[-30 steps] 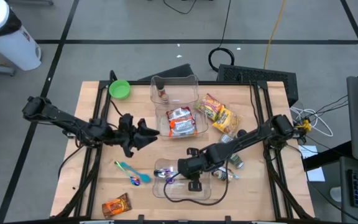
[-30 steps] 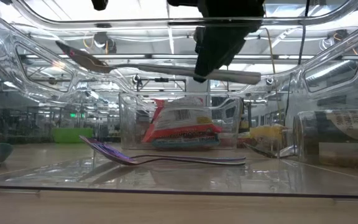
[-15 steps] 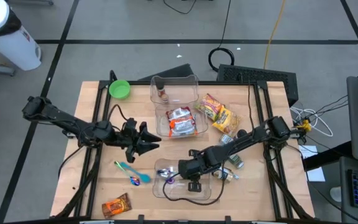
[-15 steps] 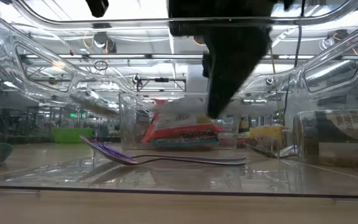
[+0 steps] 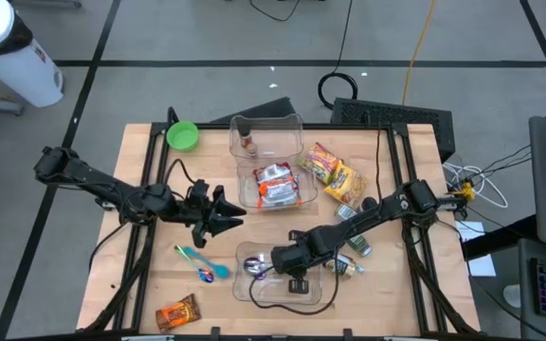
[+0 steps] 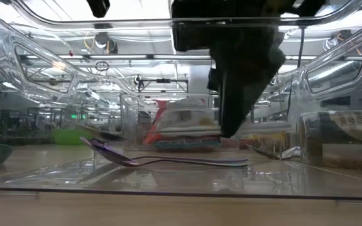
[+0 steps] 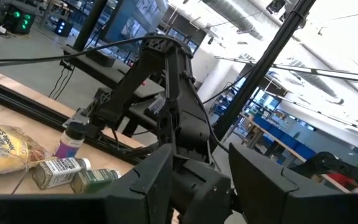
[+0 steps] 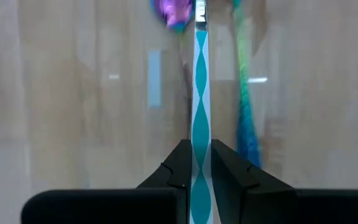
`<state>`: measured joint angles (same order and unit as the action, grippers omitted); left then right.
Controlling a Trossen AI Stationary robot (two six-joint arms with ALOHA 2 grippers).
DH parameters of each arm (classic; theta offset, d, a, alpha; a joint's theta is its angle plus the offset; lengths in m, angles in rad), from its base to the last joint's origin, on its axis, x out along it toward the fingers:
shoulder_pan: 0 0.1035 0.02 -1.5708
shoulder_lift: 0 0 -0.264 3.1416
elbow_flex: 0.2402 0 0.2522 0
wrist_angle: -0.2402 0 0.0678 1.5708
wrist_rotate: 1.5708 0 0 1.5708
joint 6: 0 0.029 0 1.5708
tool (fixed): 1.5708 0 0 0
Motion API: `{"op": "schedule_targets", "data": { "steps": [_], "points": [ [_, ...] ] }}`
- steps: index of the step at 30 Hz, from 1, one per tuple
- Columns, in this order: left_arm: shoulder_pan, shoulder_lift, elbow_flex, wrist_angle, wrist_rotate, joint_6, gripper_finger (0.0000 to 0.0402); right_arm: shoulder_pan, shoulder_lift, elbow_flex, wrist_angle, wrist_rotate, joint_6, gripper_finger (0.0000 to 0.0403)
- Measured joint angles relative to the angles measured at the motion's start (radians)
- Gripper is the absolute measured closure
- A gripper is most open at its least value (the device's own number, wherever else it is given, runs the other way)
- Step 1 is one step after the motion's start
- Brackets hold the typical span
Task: Pick & Place Food Item
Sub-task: Put the top blue spoon into the bottom transparent bin
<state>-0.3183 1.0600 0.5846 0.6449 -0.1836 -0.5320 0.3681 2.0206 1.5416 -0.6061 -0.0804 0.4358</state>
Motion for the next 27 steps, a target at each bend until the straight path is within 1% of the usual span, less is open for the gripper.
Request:
{"op": "schedule_targets", "data": {
  "steps": [9, 15, 20, 23, 27],
  "points": [
    [0.000, 0.000, 0.000, -0.008, 0.000, -0.005, 0.0238, 0.007, 0.035, 0.004, 0.023, -0.018, -0.005, 0.0378],
    [0.000, 0.000, 0.000, -0.016, 0.000, -0.006, 0.0238, 0.005, 0.035, 0.003, 0.023, -0.024, -0.002, 0.0365],
    [0.000, 0.000, 0.000, -0.026, 0.000, -0.009, 0.0238, 0.005, 0.035, 0.002, 0.065, -0.028, -0.002, 0.0359],
    [0.000, 0.000, 0.000, -0.028, 0.000, -0.008, 0.0238, 0.005, 0.036, 0.002, 0.092, -0.048, -0.002, 0.0343],
    [0.000, 0.000, 0.000, -0.028, 0.000, -0.001, 0.0238, 0.004, 0.034, 0.002, 0.101, -0.056, 0.005, 0.0310]
  ]
}}
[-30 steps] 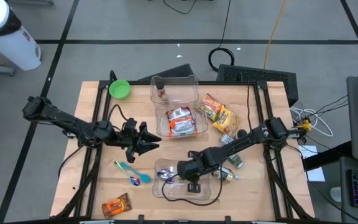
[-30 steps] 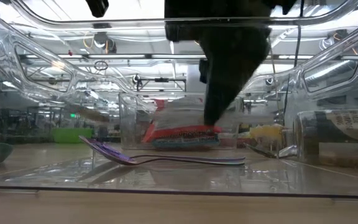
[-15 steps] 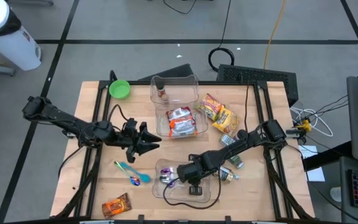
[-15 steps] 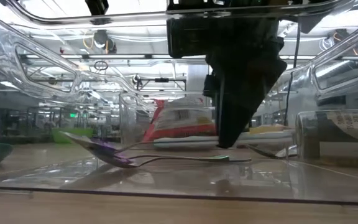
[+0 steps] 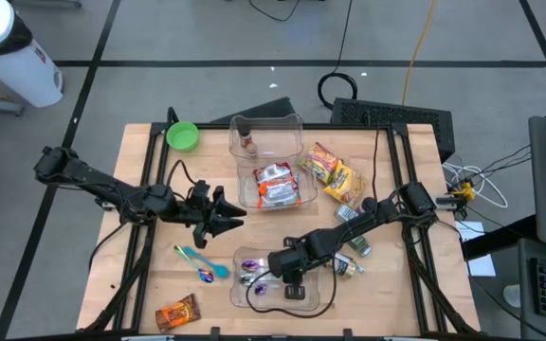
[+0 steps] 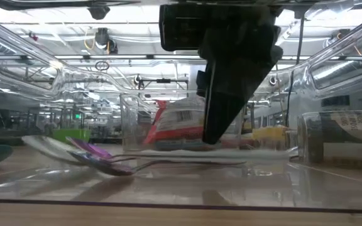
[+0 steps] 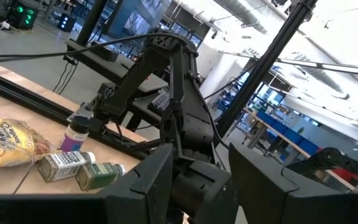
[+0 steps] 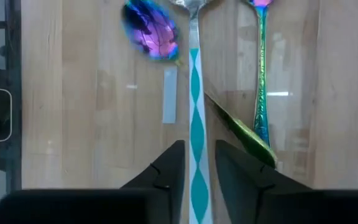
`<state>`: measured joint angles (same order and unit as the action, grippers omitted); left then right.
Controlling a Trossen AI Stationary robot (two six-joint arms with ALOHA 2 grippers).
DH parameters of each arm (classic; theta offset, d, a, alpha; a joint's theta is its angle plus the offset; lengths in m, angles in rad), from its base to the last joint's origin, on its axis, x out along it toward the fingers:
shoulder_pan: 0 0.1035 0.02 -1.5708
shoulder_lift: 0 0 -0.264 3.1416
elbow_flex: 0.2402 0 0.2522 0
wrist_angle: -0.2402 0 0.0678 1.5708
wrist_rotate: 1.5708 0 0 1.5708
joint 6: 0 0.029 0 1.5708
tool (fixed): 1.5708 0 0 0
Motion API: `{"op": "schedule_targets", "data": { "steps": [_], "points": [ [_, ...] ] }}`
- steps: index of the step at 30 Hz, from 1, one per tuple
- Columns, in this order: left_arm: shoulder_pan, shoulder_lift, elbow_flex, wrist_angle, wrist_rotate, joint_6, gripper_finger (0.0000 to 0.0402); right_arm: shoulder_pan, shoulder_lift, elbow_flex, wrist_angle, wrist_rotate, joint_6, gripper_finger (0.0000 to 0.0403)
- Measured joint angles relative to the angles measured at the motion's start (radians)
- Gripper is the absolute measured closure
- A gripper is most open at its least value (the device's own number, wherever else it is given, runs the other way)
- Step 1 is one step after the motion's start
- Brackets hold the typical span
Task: Pick & Place Food Item
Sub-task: Put the top blue spoon into the bottom transparent bin, then put the yellow noodle pack into the middle transparent bin
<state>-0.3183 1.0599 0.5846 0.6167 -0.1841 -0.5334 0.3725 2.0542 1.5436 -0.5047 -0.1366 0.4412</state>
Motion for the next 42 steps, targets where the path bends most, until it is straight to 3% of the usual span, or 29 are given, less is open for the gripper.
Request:
{"op": "schedule_targets", "data": {
  "steps": [10, 17, 30, 37, 42],
  "points": [
    [0.000, 0.000, 0.000, 0.001, 0.000, -0.019, 0.0238, -0.029, -0.072, 0.001, 0.017, -0.026, -0.004, 0.0257],
    [0.000, 0.000, 0.000, 0.000, 0.001, -0.021, 0.0238, -0.063, -0.200, 0.000, 0.044, 0.069, -0.008, 0.0255],
    [0.000, 0.000, 0.000, 0.000, 0.001, -0.021, 0.0238, -0.077, -0.376, 0.000, 0.258, 0.293, -0.090, 0.0257],
    [0.000, 0.000, 0.000, 0.000, 0.001, -0.021, 0.0238, -0.077, -0.377, 0.001, 0.373, 0.293, -0.083, 0.0259],
    [0.000, 0.000, 0.000, 0.000, 0.001, -0.021, 0.0238, -0.077, -0.380, 0.001, 0.365, 0.294, -0.027, 0.0263]
  ]
}}
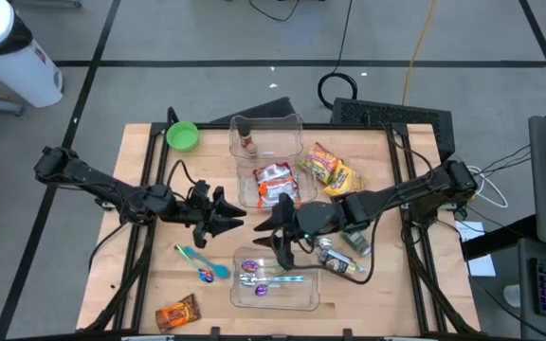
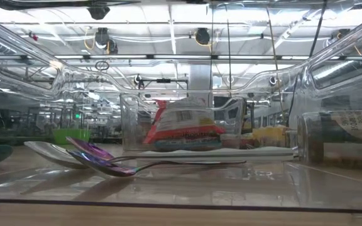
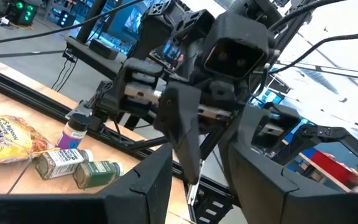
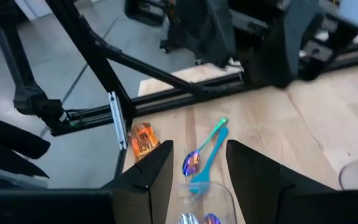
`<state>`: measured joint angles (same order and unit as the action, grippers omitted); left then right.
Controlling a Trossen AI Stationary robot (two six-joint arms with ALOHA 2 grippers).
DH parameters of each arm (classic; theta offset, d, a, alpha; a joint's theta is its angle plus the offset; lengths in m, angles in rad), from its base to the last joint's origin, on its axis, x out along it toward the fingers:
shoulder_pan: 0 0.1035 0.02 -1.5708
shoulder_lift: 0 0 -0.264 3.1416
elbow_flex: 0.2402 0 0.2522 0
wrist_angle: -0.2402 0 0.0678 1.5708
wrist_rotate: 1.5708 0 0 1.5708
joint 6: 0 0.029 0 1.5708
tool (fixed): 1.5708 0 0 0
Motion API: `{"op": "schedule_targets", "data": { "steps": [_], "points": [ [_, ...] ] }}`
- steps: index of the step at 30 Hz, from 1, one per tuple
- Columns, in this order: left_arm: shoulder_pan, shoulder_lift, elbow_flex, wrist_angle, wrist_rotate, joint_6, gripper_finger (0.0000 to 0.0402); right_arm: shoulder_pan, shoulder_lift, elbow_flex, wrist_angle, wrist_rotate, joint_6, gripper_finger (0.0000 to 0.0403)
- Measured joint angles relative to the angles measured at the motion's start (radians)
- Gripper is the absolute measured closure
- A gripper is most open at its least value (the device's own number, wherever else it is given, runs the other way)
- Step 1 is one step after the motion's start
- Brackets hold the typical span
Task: Pick & Place Food Item
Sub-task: Put the yellow noodle pack into the middle transparent bin
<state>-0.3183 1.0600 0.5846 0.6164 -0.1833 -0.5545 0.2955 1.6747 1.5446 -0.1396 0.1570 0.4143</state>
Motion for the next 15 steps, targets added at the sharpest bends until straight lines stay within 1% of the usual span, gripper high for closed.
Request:
{"op": "schedule_targets", "data": {
  "steps": [3, 15],
  "points": [
    [0.000, 0.000, 0.000, 0.000, 0.000, 0.000, 0.0238, 0.000, 0.002, 0.000, -0.004, 0.000, 0.020, 0.0262],
    [0.000, 0.000, 0.000, 0.000, 0.000, 0.000, 0.0238, 0.007, 0.001, 0.000, -0.010, 0.000, 0.014, 0.0262]
  ]
}}
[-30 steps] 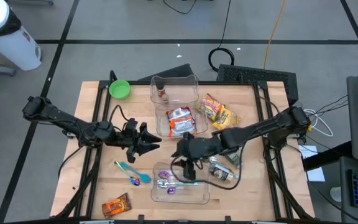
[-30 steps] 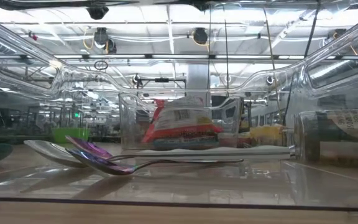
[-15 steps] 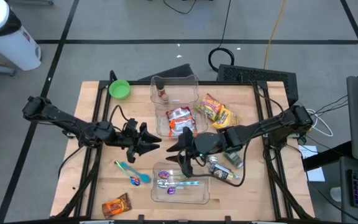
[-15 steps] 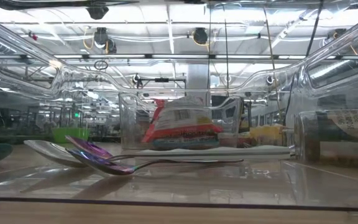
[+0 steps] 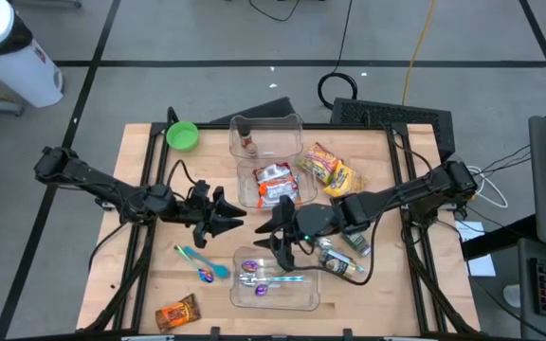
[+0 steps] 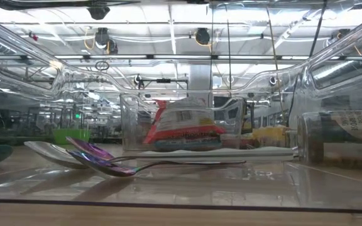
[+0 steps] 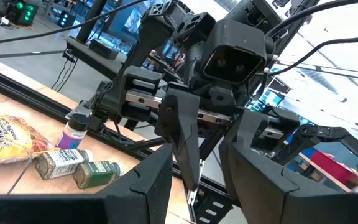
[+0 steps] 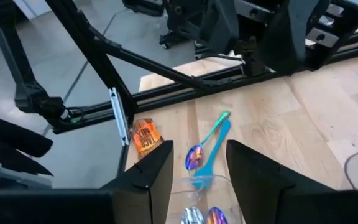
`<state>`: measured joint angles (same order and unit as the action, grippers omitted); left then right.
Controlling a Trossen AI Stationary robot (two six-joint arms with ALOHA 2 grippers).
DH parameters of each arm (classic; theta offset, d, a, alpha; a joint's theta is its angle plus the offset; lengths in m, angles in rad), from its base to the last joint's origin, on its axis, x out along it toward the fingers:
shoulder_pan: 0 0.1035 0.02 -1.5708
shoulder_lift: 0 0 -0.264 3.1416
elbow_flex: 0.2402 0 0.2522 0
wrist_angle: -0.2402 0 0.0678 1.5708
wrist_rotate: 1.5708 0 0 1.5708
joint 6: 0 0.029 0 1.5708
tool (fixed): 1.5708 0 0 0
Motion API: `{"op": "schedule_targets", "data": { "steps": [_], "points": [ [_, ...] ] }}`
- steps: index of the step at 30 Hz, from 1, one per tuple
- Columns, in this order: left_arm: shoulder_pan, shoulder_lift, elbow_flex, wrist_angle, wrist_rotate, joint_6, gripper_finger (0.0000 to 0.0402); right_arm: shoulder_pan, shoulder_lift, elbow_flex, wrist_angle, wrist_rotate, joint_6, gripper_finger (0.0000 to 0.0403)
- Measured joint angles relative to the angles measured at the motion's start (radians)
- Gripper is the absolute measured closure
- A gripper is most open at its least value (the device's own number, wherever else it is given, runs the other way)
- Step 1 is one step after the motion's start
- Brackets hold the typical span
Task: Pick & Place Food Item
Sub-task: Put the yellow noodle pack into the middle transparent bin
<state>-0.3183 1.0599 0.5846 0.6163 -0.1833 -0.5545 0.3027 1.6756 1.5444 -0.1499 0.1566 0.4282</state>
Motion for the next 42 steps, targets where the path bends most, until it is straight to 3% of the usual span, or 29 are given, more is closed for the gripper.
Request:
{"op": "schedule_targets", "data": {
  "steps": [19, 24, 40, 42],
  "points": [
    [0.000, 0.000, 0.000, 0.000, 0.000, 0.000, 0.0238, 0.000, 0.000, 0.000, -0.039, -0.018, -0.140, 0.0261],
    [0.000, 0.000, 0.000, 0.000, 0.000, 0.000, 0.0238, 0.002, -0.047, 0.001, -0.039, -0.107, -0.230, 0.0261],
    [0.000, 0.000, 0.000, 0.000, 0.000, 0.006, 0.0238, 0.014, -0.210, 0.000, 0.065, -0.106, -0.371, 0.0261],
    [0.004, 0.000, 0.000, 0.002, -0.009, 0.111, 0.0238, 0.016, -0.222, -0.019, 0.068, -0.106, -0.356, 0.0261]
  ]
}}
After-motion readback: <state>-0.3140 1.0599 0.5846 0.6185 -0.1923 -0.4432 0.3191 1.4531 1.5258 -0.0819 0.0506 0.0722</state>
